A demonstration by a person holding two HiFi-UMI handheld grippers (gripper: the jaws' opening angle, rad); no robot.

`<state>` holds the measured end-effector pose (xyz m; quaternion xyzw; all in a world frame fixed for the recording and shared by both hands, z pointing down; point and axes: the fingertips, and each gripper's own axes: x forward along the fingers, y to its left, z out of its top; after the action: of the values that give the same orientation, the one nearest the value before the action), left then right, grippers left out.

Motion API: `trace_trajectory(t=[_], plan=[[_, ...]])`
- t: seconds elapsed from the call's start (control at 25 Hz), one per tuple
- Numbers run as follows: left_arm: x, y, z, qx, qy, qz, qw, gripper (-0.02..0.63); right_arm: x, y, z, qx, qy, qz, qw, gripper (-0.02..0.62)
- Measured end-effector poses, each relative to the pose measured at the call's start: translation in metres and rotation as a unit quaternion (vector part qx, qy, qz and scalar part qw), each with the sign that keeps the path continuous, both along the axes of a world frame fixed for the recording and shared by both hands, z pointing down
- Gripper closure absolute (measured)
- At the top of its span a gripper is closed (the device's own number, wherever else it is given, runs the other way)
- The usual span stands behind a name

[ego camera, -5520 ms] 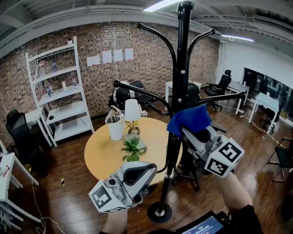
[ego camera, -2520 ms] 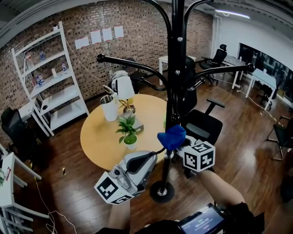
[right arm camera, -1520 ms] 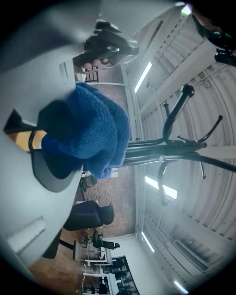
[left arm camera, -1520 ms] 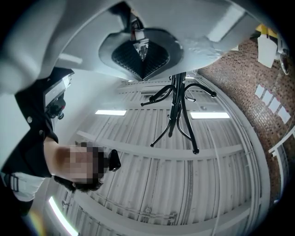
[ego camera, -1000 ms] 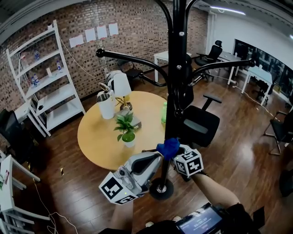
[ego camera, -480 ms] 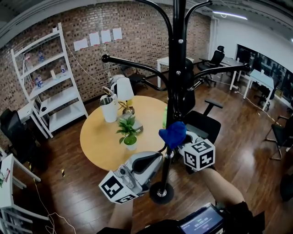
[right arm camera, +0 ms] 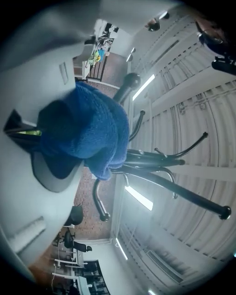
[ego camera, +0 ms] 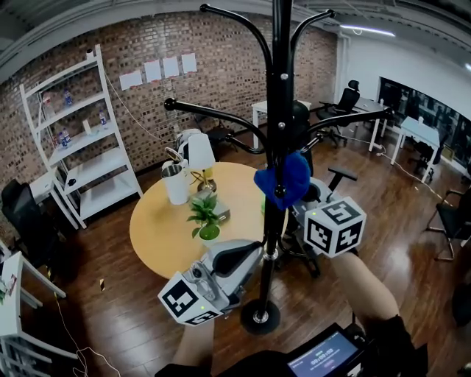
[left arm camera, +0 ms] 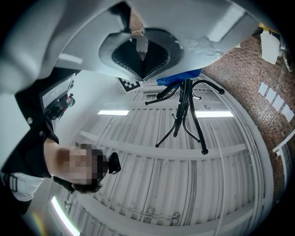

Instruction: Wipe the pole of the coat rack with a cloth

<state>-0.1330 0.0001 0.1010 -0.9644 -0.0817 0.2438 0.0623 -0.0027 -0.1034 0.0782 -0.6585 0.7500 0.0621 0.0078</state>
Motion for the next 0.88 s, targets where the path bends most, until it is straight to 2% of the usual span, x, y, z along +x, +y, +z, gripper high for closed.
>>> trace_trajectory(t=[0.28,0.36,0.6,0.76,0.88], plan=[[0.006,-0.007,0.02,-0.015,-0.013,-0.001,0.9998,0.601,-0.003,-0.007,0.104,-0.081,-0.01,-0.002,0.997,0.541],[0.007,-0.009,0.025,-0.03,-0.011,0.001,0.9995,0.601,-0.003,-0.009,0.142,-0.119,-0.002,-0.001,0.993,0.541],[0.007,-0.01,0.043,-0.038,-0.034,-0.007,0.9987,0.601,-0.007,-0.011,0.236,-0.218,0.023,-0.002,0.976,0.541],[-0.001,-0.007,0.049,-0.051,-0.03,0.0,0.9983,0.601,-0.007,-0.011,0.264,-0.25,0.0,-0.001,0.968,0.541],[-0.008,-0.011,0.05,-0.058,-0.028,-0.011,0.9979,0.601,-0.005,-0.011,0.259,-0.25,-0.02,0.001,0.968,0.541]])
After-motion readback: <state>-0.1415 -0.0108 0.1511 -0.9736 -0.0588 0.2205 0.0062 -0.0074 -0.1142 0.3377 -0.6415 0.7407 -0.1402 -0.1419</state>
